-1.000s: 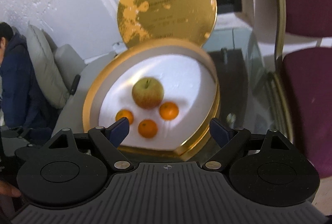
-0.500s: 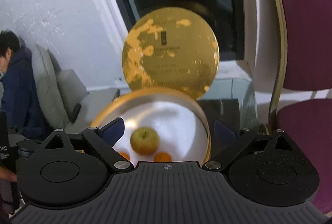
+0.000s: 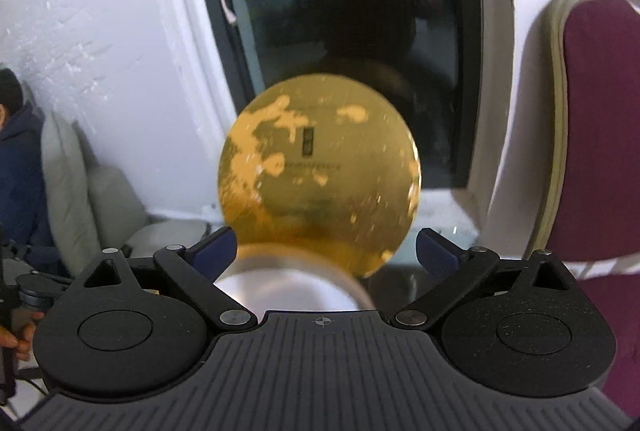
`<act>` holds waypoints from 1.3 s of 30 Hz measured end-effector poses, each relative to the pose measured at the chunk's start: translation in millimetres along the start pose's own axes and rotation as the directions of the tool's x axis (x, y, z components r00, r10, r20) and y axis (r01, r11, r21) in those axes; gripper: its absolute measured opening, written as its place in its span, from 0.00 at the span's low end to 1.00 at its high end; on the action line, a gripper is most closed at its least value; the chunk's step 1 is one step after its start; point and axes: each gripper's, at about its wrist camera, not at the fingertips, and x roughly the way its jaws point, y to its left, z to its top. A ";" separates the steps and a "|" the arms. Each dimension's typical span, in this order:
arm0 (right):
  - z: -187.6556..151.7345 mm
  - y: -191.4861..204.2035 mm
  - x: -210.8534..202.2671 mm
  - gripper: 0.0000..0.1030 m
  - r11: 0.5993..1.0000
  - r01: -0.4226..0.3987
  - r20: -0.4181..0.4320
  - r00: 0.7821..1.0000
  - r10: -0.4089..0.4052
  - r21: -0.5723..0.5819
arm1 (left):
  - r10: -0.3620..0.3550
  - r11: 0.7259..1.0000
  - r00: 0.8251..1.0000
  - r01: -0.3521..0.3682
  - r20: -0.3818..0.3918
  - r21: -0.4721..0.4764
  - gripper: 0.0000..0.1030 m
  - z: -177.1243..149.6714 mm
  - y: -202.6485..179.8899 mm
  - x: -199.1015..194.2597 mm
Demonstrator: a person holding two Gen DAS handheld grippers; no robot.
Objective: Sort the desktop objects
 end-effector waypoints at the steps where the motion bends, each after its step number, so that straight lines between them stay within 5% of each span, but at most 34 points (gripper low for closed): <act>1: 3.8 -1.9 6.9 0.96 1.000 0.007 0.009 1.000 -0.006 -0.004 | -0.004 1.000 1.000 0.004 0.004 -0.005 0.99 5.4 0.2 5.9; 10: 27.9 -29.6 73.0 0.96 0.997 0.048 0.031 0.998 -0.050 0.065 | -0.093 0.994 0.995 0.095 0.035 -0.054 0.99 43.8 -6.9 64.5; 22: 31.6 -56.8 162.2 0.96 0.993 0.111 0.229 0.967 -0.114 0.026 | -0.262 0.940 0.953 0.287 0.149 -0.185 0.97 71.4 -7.7 172.3; 34: 34.0 -86.8 241.0 0.97 0.996 0.081 0.153 0.984 -0.087 0.049 | -0.346 0.899 0.921 0.380 0.177 -0.217 0.97 67.5 -8.7 243.1; 39: 25.1 -97.3 263.0 0.97 0.997 0.033 0.137 0.990 -0.042 0.063 | -0.404 0.851 0.898 0.439 0.173 -0.289 0.97 60.4 -8.3 267.3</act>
